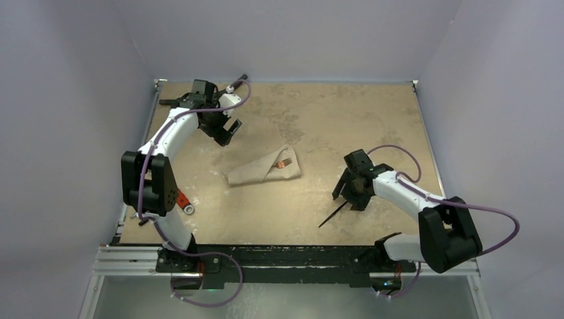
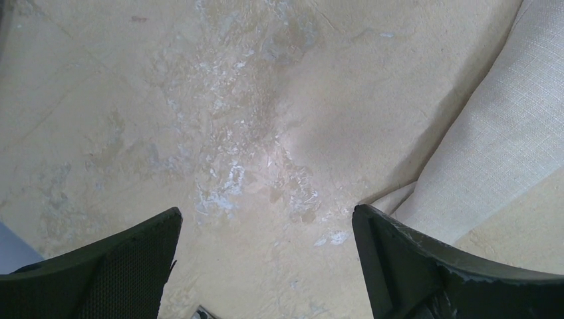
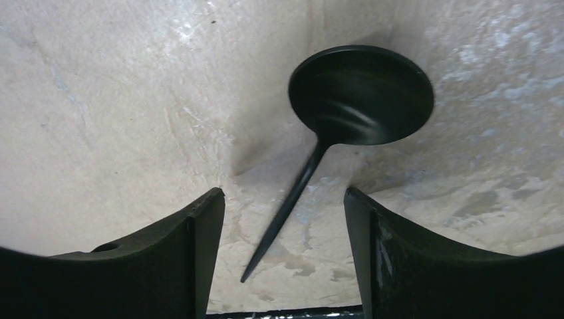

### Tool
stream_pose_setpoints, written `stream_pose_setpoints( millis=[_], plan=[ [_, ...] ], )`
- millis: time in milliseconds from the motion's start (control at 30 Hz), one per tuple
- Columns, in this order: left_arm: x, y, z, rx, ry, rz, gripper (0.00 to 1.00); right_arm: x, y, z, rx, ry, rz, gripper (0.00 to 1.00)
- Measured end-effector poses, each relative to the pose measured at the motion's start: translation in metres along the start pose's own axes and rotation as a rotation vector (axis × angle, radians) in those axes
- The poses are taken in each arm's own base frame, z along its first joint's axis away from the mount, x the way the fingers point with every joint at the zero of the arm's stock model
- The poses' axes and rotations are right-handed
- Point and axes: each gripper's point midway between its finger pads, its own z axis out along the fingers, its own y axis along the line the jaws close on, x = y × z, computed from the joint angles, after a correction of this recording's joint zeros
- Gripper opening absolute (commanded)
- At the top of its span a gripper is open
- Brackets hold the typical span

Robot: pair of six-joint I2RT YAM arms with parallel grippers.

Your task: Fold the napkin into a case and place the utensils inside

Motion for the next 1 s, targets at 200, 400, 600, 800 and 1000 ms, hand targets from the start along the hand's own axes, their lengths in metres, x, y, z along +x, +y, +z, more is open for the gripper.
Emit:
stream_pose_setpoints(
  millis=[200,400,600,800,1000],
  plan=[
    [-0.001,-0.002,-0.001,0.0,-0.01,-0.034,0.98,-0.001,0.011,0.004,-0.002,0.004,0.017,0.51],
    [-0.007,-0.005,-0.01,0.005,-0.041,-0.049,0.98,-0.011,0.019,0.01,-0.007,-0.023,0.04,0.06],
    [-0.009,-0.01,-0.011,0.03,-0.053,-0.059,0.99,-0.022,0.036,0.015,-0.055,-0.053,0.057,0.0],
    [-0.019,-0.037,-0.013,0.095,-0.056,-0.042,0.99,-0.027,0.048,0.014,-0.089,-0.056,0.085,0.0],
    [-0.053,-0.121,-0.019,0.26,-0.086,0.06,0.99,-0.06,0.095,-0.017,-0.208,-0.121,0.121,0.0]
  ],
)
